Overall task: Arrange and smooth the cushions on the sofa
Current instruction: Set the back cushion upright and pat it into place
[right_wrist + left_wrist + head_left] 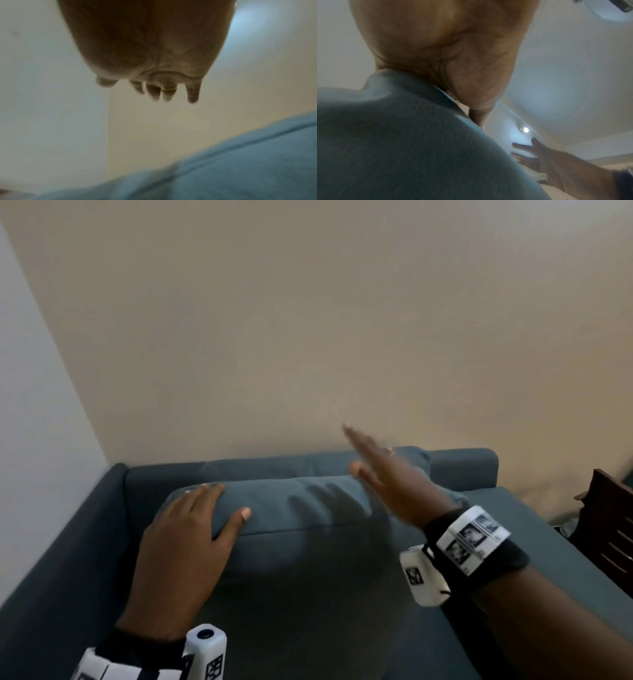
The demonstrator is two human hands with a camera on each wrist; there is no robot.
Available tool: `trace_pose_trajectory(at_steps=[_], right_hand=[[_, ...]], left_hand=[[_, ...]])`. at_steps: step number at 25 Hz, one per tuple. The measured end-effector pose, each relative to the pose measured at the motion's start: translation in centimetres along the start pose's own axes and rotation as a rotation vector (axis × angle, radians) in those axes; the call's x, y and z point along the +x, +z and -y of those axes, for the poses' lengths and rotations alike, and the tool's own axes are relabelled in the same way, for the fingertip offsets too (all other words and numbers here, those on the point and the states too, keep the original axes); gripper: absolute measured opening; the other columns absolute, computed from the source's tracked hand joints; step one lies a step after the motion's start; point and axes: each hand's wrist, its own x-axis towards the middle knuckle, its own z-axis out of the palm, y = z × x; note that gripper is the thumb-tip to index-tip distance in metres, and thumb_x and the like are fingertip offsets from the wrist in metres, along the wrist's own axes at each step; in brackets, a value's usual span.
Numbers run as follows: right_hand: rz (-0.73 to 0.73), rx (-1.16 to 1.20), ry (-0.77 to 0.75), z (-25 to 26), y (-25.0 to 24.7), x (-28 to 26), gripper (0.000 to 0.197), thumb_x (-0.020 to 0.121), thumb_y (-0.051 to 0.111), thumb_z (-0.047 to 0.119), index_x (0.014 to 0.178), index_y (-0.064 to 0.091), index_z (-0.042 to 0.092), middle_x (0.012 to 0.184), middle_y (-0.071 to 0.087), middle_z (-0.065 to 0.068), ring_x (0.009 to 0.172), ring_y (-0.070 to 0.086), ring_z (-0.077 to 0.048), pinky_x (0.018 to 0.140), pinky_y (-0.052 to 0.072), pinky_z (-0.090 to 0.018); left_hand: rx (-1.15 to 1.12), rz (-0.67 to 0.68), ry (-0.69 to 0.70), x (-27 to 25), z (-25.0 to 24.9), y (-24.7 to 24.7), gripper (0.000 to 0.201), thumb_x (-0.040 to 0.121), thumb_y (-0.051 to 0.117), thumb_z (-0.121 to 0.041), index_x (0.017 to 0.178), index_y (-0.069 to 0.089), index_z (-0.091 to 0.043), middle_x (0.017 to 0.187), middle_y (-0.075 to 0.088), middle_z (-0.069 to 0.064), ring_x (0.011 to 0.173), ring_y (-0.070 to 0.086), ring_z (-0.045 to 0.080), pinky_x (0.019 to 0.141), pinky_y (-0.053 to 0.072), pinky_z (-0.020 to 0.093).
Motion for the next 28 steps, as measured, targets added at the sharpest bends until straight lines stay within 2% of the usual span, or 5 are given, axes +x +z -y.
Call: trace_pose_trajectory(at_steps=[5, 9, 12, 18, 28], right_hand=[[0.384, -0.227, -0.169, 2.4, 2.9, 0.3, 0.067, 0.104, 0.035, 0.054, 0.160, 0.001, 0.040, 0.166, -0.003, 0.017, 0.150, -0.007, -0.001, 0.127, 0.008, -0.050], [-0.367, 0.247, -0.040, 4.0, 0.6, 2.4, 0.059, 0.104, 0.040, 0.045, 0.159, 0.025, 0.030, 0.166, 0.023, 0.008, 0.154, 0.017, -0.008, 0.125, 0.021, -0.034], [0.261, -0.143, -0.237, 5.0, 4.7, 1.1, 0.064, 0.103, 0.040, 0.051, 0.160, 0.016, 0.034, 0.166, 0.008, 0.015, 0.154, 0.006, -0.006, 0.127, 0.015, -0.045], [0.053, 0.010, -0.249, 7.0, 4.1, 3.3, 0.065, 0.103, 0.036, 0.051, 0.161, 0.016, 0.029, 0.168, 0.011, 0.010, 0.155, 0.004, -0.007, 0.127, 0.013, -0.042], [0.225, -0.085, -0.214, 10.0, 4.6, 4.4, 0.066, 0.103, 0.035, 0.055, 0.161, 0.021, 0.025, 0.167, 0.023, 0.005, 0.152, 0.022, -0.013, 0.125, 0.017, -0.039]], left_hand=[[-0.075, 0.015, 0.057, -0.2, -0.1, 0.5, 0.078, 0.091, 0.025, -0.070, 0.139, 0.055, -0.017, 0.143, 0.057, 0.006, 0.135, 0.047, 0.025, 0.113, 0.037, 0.044], [-0.159, 0.007, 0.056, 0.1, 1.0, 0.5, 0.082, 0.091, 0.021, -0.068, 0.154, 0.038, -0.018, 0.158, 0.040, 0.003, 0.149, 0.029, 0.020, 0.120, 0.018, 0.033], [-0.193, 0.039, 0.067, -0.3, 1.4, 0.8, 0.080, 0.092, 0.024, -0.065, 0.159, 0.026, -0.020, 0.164, 0.028, 0.000, 0.153, 0.016, 0.016, 0.121, 0.008, 0.029], [-0.551, 0.059, -0.010, -0.2, 1.8, 0.1, 0.065, 0.104, 0.050, -0.014, 0.157, 0.021, -0.037, 0.142, 0.005, -0.047, 0.141, 0.000, -0.024, 0.110, 0.001, -0.002], [-0.857, 0.022, -0.112, -0.7, 3.0, -0.2, 0.059, 0.105, 0.046, -0.029, 0.156, 0.021, -0.048, 0.163, 0.022, -0.022, 0.148, 0.021, -0.003, 0.125, 0.018, 0.037]])
